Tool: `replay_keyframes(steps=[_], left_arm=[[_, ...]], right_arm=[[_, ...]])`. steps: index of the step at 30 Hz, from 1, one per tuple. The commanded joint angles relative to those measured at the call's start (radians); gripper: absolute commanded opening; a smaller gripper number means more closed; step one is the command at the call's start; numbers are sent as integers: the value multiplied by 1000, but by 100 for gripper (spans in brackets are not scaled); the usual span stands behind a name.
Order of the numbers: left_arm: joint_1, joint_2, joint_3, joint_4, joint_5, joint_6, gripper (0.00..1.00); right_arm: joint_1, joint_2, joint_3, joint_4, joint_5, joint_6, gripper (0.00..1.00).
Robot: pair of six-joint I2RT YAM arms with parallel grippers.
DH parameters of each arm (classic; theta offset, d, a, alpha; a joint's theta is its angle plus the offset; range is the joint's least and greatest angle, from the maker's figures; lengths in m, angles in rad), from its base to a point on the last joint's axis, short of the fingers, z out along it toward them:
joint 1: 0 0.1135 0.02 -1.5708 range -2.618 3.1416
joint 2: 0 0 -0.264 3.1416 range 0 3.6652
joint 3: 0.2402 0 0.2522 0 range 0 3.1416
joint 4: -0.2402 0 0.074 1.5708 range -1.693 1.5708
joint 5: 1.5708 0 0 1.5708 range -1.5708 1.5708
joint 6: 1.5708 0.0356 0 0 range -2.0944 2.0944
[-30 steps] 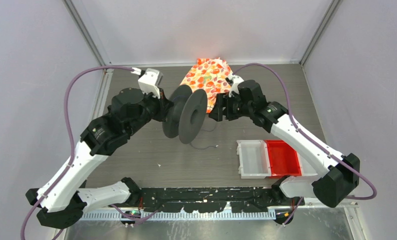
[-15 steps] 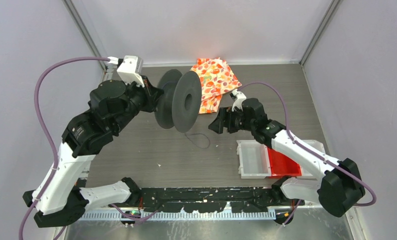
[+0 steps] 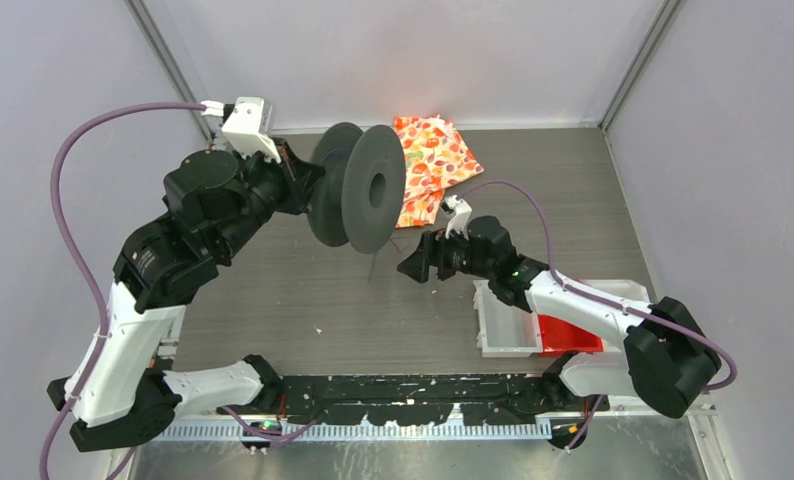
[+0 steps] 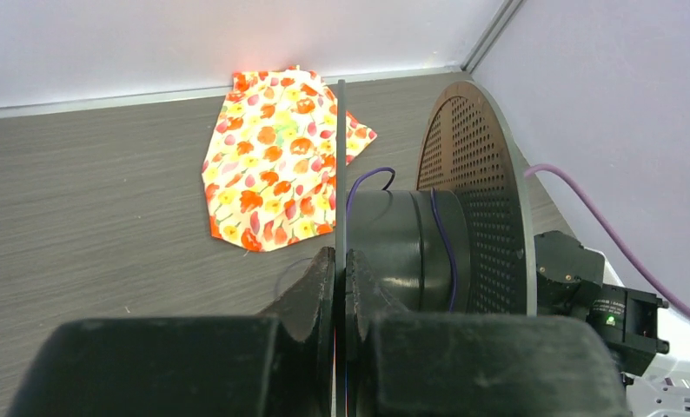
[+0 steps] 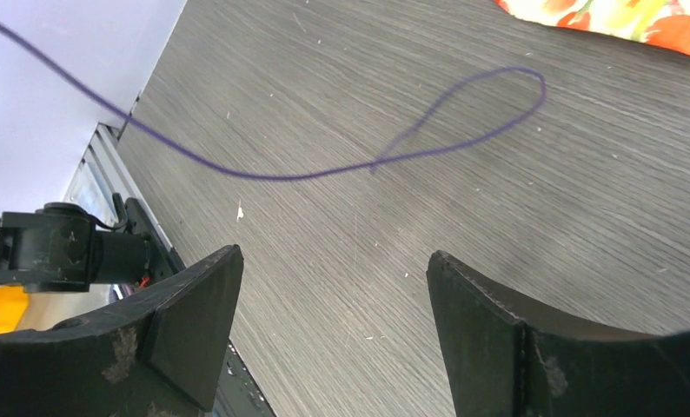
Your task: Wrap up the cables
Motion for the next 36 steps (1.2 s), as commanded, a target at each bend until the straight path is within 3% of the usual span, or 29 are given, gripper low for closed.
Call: replay_keyframes(steps=[1, 8, 22, 36], left_arm=[[3, -2, 57, 86, 8, -9, 0], [3, 3, 76, 83, 12, -5, 0], [3, 24, 175, 20, 49, -24, 0], [3, 36, 225, 2, 83, -53, 0]], right_arm=[[34, 28, 5, 92, 40, -58, 82], [92, 57, -1, 113, 119, -180, 82], [142, 244, -84, 516, 269, -347, 82], [145, 460, -28, 813, 558, -258, 83]])
